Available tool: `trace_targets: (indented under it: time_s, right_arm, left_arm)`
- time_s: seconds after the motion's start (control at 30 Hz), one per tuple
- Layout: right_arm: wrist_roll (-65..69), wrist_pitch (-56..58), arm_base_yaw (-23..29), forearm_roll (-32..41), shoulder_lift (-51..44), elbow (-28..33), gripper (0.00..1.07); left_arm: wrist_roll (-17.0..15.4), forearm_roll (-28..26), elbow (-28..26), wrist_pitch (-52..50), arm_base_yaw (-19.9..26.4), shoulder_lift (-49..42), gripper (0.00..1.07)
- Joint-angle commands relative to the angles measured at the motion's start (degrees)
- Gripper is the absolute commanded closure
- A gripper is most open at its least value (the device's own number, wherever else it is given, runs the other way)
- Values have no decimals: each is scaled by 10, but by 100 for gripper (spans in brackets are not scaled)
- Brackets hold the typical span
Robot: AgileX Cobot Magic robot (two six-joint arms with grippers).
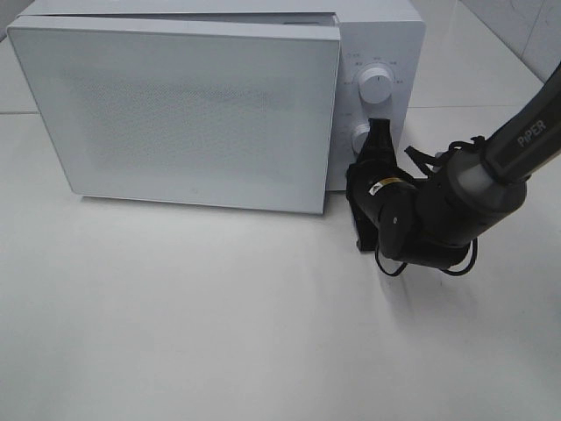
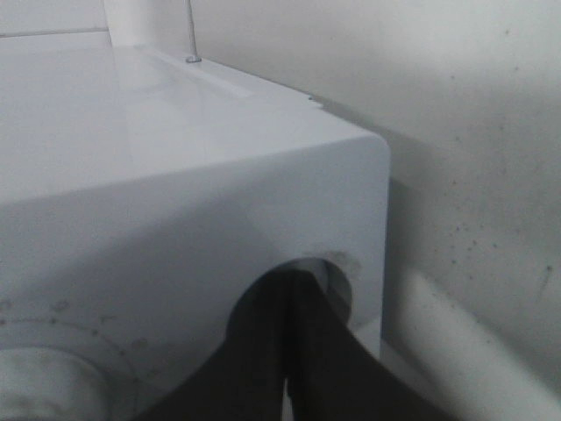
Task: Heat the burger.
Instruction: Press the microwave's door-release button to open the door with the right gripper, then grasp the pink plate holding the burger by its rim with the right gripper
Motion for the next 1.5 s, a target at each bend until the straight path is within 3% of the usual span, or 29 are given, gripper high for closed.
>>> trace_targets:
  time_s: [0.03,0.4,0.73,1.1,1.37,1.5]
  right_arm:
    - [-11,-154,-17,-40,-10,-54,107]
    - [-30,-89,-17,-38,-19,-49,107]
    - [-34,-9,-12,-44,-66,31,107]
    - [-39,68,-12,-64,-103,80,107]
    - [-113,144,-14,-74,-172,118,107]
    - [-218,230,-14,-89,-219,125,107]
  left_arm:
    - [-3,-2,1,-1,2,-3,6]
    - [-3,-2,1,-1,2,-3,6]
    - [-3,-2,1,-1,2,-3,6]
    - [-3,-2,1,-1,2,-3,6]
    - [-3,-2,1,-1,2,-3,6]
    - [-3,-2,1,-1,2,-3,6]
